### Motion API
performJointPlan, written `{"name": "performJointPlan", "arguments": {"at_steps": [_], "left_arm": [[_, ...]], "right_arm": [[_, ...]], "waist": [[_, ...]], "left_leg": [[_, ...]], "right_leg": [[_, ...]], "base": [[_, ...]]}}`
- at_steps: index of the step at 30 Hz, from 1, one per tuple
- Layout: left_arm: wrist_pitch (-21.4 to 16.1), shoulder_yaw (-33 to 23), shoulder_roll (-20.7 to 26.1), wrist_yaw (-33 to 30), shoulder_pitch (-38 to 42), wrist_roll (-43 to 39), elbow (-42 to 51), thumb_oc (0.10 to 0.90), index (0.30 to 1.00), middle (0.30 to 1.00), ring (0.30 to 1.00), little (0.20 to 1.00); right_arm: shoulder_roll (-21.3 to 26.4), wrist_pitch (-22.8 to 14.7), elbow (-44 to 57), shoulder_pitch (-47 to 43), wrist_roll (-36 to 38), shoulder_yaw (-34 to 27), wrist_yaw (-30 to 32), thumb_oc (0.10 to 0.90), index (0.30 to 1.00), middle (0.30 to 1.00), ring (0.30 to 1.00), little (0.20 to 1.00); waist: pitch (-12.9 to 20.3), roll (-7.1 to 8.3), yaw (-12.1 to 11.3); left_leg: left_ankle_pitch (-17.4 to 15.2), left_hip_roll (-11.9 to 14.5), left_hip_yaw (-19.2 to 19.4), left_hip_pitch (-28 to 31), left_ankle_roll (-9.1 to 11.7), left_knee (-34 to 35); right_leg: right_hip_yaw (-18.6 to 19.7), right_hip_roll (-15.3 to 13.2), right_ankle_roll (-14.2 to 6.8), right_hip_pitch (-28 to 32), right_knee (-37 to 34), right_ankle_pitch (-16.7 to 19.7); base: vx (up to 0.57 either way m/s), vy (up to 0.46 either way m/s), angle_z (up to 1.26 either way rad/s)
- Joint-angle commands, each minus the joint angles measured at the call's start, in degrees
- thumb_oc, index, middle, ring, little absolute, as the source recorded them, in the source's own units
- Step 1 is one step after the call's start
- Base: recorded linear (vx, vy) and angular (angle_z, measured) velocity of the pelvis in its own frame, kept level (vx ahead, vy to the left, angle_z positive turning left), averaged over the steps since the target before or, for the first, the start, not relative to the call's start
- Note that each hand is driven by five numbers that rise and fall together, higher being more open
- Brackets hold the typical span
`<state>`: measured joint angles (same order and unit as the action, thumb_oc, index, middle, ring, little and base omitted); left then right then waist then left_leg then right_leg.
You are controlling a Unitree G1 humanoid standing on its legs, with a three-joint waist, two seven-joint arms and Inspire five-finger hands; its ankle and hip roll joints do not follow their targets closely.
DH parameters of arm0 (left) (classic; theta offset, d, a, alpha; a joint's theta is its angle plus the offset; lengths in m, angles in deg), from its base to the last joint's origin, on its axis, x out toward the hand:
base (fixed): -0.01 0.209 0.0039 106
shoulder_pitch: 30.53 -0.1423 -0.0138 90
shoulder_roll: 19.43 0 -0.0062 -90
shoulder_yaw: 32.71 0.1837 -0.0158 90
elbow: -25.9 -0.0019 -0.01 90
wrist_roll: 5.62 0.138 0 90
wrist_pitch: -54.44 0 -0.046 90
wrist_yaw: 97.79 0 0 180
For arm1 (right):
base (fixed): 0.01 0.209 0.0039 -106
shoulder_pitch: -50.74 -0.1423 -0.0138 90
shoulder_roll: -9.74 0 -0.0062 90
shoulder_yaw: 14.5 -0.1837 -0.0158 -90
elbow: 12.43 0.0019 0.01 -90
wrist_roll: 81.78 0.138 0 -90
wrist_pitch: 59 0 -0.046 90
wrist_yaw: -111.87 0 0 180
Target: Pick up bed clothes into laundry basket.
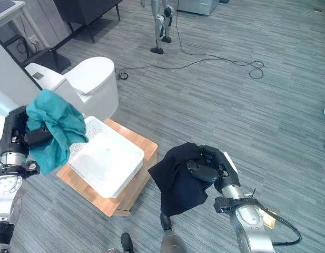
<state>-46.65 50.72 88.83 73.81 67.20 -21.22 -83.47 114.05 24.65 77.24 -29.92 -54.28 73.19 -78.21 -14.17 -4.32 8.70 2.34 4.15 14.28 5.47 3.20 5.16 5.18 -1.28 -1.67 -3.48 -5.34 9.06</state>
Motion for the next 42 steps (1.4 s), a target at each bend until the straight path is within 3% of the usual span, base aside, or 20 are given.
{"name": "performJointPlan", "arguments": {"at_steps": [1,12,20,33,39,40,41,42], "left_arm": [[-3.8,2.0,7.9,0.1,9.2,1.7,-3.2,0.400,0.300,0.300,0.300,0.300],[-2.0,11.0,10.2,0.6,22.4,5.2,-13.9,0.400,0.300,0.300,0.300,0.300],[-0.6,14.0,11.5,0.8,26.5,8.9,-17.3,0.400,0.300,0.300,0.300,0.300],[1.5,15.3,5.9,1.6,25.4,12.4,-27.2,0.400,0.300,0.300,0.300,0.300],[3.0,16.3,4.1,1.5,28.9,12.2,-38.3,0.400,0.300,0.300,0.300,0.300],[3.3,16.4,3.8,1.3,29.6,12.1,-39.4,0.536,0.505,0.505,0.505,0.505],[3.4,16.8,3.5,1.6,30.3,12.0,-39.9,0.800,0.900,0.900,0.900,0.900],[3.4,16.7,3.4,1.9,30.4,11.8,-39.2,0.800,0.900,0.900,0.900,0.900]], "right_arm": [[0.7,-5.2,5.0,-4.4,3.1,0.9,-2.5,0.400,0.300,0.300,0.300,0.300],[-0.3,-4.3,5.5,-3.2,5.0,6.1,-4.8,0.400,0.300,0.300,0.300,0.300],[-0.2,-4.0,5.5,-2.4,4.9,7.0,-5.3,0.400,0.300,0.300,0.300,0.300],[0.4,-3.8,5.9,-1.5,5.0,6.4,-5.2,0.400,0.300,0.300,0.300,0.300],[1.0,-3.4,6.8,-2.1,6.7,8.2,-5.8,0.400,0.300,0.300,0.300,0.300],[1.0,-3.3,6.7,-2.0,6.9,8.4,-5.7,0.400,0.300,0.300,0.300,0.300],[1.1,-3.1,6.8,-2.0,7.0,8.4,-5.8,0.400,0.300,0.300,0.300,0.300],[1.1,-3.1,6.8,-1.8,6.9,8.2,-5.8,0.400,0.300,0.300,0.300,0.300]], "waist": [[7.0,3.85,1.2],[6.8,3.73,3.4],[6.5,3.44,3.8],[4.7,3.45,4.5],[4.3,3.48,5.8],[4.3,3.50,6.0],[4.2,3.48,6.2],[4.2,3.45,6.2]], "left_leg": [[0.9,2.5,2.0,0.7,3.8,-0.2],[0.9,3.2,4.2,0.8,4.4,-0.2],[0.9,3.3,4.6,0.4,4.6,-0.2],[0.9,3.5,5.2,-0.8,4.9,-0.2],[0.8,3.8,6.3,-1.1,5.2,-0.2],[0.8,3.8,6.5,-1.1,5.2,-0.2],[0.8,3.8,6.7,-1.1,5.3,-0.2],[0.8,3.8,6.7,-1.1,5.3,-0.2]], "right_leg": [[2.2,-6.2,-5.2,8.3,2.5,-11.6],[3.7,-5.5,-5.7,7.0,2.0,-10.8],[3.8,-5.4,-6.0,6.4,1.8,-10.5],[4.2,-5.1,-6.1,4.9,1.7,-10.2],[4.9,-4.7,-6.2,4.1,1.6,-9.9],[5.0,-4.7,-6.2,4.0,1.6,-9.7],[5.2,-4.7,-6.3,3.8,1.6,-9.6],[5.2,-4.7,-6.3,3.7,1.5,-9.5]], "base": [[0.02,0.013,-0.17],[0.01,-0.001,-0.12],[0.01,-0.006,-0.04],[0.00,0.000,0.00],[0.00,0.001,-0.06],[0.00,0.003,-0.18],[0.01,0.002,-0.11],[0.01,0.001,-0.06]]}}
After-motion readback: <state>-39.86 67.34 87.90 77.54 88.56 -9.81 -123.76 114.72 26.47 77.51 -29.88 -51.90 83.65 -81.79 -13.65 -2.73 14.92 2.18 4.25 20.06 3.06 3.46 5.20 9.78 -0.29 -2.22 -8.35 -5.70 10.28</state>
